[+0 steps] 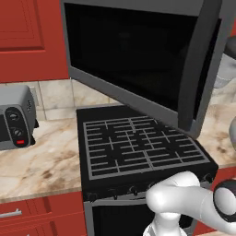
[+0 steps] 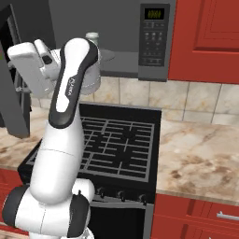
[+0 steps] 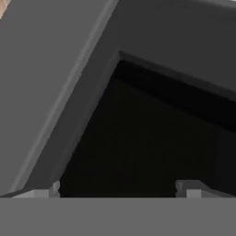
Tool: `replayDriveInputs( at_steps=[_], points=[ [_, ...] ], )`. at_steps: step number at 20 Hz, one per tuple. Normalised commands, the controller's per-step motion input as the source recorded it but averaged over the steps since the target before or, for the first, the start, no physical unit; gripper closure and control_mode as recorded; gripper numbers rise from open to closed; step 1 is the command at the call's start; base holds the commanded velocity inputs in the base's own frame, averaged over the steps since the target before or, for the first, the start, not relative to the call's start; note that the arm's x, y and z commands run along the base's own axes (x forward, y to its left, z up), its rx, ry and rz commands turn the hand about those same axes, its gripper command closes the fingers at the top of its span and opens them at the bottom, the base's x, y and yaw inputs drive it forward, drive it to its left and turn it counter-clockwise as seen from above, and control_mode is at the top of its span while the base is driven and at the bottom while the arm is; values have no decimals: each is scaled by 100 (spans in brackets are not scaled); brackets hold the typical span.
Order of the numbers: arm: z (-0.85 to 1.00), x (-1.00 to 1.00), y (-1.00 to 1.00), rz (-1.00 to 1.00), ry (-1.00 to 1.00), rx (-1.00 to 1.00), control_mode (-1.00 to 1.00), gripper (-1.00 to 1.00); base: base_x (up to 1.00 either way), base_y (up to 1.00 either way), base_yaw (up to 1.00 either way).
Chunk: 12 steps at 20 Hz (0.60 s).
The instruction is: Open the microwave door.
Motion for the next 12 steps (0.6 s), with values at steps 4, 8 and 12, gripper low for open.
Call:
replayDriveInputs(
  at_steps=[4,8,12],
  points=[
    [0,-75,97,19,-35,0,-100,-100,0,0,0],
    [0,-29,100,8,-27,0,-100,-100,0,0,0],
    [0,7,100,0,-10,0,-100,-100,0,0,0]
  ],
)
